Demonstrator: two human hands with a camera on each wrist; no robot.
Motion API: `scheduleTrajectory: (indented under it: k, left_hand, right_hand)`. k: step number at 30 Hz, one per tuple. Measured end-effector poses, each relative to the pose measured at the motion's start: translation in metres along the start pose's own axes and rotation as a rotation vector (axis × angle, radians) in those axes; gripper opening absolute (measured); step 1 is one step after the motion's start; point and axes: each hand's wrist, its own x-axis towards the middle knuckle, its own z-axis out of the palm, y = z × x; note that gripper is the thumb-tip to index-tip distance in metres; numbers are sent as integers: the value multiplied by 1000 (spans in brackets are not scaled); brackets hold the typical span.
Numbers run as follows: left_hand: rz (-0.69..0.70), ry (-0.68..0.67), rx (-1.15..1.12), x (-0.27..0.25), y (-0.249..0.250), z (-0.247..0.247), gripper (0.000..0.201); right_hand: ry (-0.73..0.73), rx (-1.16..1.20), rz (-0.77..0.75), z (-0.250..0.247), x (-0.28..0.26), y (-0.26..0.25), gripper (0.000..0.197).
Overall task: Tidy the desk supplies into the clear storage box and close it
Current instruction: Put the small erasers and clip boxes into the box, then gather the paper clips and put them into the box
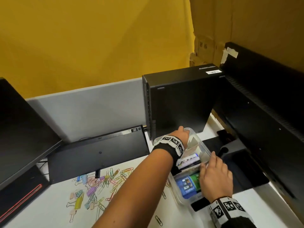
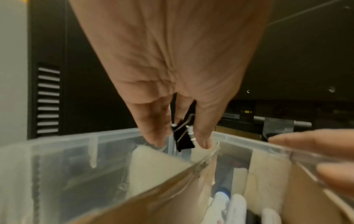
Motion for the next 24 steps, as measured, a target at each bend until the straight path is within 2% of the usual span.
scheduleTrajectory:
  k: [3,8,11,15,20,24]
  left_hand:
    - [-2,-25,-54,1,4,-3,50]
    - [71,169,-283,-35,-13,-8,43]
    - [102,325,-392,-86,-42,7,36]
    - [11,423,-391,-175,-90,53,30]
    - [-238,430,-386,-279,-161,120,27]
    - [-462,443,-355,-338,-208,156,27]
  right_hand:
    - [-3,5,5,0,0,0,61]
    - [-8,-7,-3,-1,0,0,61]
    - [-40,-1,-4,-3,0,1,61]
    - [-75,-13,-36,-8,-6,-6,63]
    - [7,202,-363,-18,-43,-58,53]
    - [-60,358,-663,3,-87,-104,38]
